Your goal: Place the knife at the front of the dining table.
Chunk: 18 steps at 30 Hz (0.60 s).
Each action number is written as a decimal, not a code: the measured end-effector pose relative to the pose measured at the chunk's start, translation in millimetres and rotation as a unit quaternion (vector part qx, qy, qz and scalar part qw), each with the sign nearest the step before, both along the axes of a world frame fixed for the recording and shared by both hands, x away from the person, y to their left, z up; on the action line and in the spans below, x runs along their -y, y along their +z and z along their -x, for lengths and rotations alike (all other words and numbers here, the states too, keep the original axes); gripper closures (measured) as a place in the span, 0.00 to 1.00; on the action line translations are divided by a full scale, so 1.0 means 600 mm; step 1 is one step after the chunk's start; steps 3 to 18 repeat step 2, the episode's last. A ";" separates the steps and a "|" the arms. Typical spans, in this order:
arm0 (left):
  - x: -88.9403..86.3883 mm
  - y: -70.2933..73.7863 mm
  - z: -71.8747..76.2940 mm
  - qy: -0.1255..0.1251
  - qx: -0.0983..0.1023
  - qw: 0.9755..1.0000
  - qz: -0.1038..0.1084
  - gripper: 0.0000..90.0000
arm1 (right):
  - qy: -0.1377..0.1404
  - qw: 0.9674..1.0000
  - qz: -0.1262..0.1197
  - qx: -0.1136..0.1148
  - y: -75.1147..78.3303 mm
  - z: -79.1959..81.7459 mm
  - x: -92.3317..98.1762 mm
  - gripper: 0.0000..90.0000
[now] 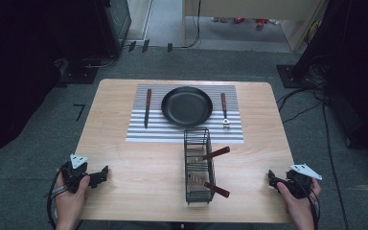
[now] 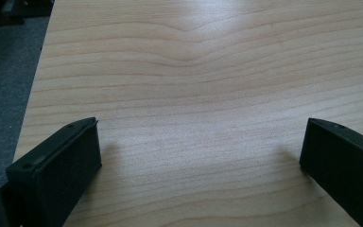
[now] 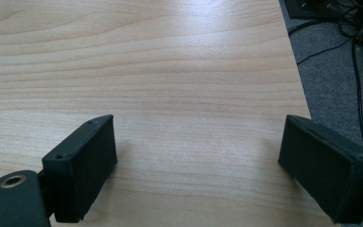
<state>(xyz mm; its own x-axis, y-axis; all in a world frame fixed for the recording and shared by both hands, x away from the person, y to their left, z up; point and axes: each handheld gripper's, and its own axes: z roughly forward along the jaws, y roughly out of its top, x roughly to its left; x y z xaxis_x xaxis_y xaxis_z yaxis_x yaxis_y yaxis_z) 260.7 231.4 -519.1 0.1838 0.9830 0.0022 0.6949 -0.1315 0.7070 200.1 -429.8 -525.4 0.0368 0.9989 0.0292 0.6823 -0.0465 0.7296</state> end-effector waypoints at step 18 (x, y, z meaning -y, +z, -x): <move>0.000 0.000 0.000 0.000 0.000 1.000 0.000 0.00 | 0.000 1.000 0.000 0.000 0.000 0.000 0.000 0.13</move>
